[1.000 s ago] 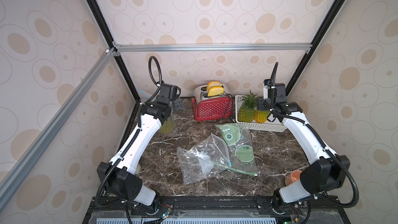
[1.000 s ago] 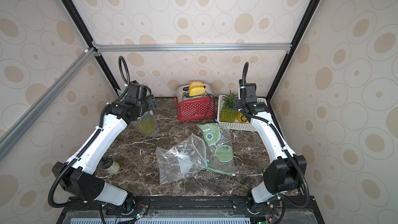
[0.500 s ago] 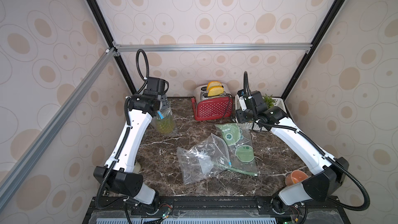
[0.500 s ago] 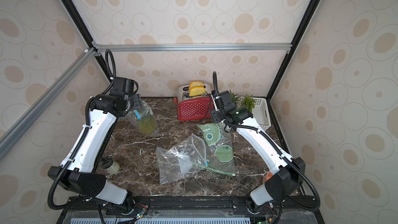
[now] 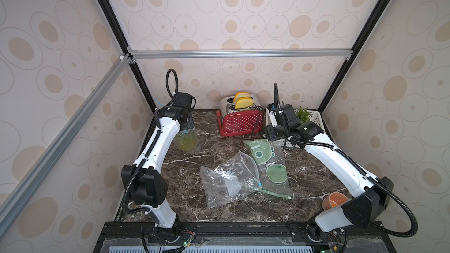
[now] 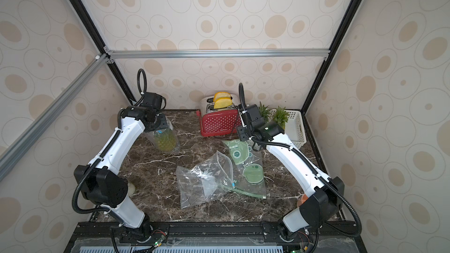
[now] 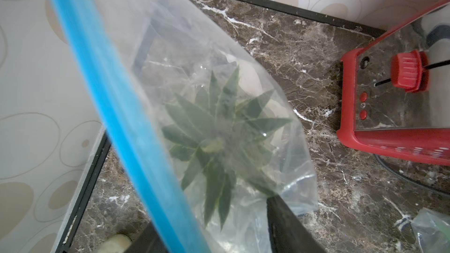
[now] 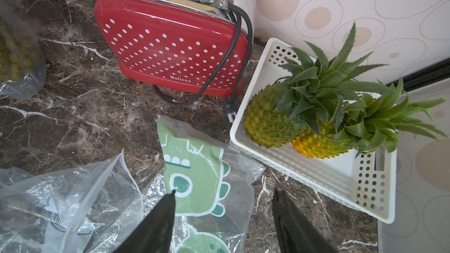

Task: Open the zip-top bag and take out the pineapple
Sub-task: Pick up the zipper food storage bag at the center of the board.

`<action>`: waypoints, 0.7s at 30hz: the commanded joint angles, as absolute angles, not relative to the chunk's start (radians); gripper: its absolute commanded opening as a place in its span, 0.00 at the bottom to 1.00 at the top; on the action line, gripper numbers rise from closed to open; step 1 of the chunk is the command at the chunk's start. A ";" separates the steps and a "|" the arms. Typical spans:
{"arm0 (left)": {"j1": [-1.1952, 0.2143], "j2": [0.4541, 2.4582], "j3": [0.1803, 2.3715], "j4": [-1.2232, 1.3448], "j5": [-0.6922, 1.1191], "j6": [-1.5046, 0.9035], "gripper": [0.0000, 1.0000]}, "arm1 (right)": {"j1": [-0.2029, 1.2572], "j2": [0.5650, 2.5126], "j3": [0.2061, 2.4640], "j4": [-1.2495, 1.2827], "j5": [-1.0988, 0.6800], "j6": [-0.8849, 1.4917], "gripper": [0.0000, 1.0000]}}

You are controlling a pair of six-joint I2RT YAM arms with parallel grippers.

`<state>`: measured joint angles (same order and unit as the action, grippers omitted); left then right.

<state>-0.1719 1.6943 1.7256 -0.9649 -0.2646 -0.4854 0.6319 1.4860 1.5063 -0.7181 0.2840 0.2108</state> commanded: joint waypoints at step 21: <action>-0.137 1.812 1.781 -0.897 -0.272 -0.428 0.00 | 0.641 1.502 1.501 -0.713 0.245 0.208 0.62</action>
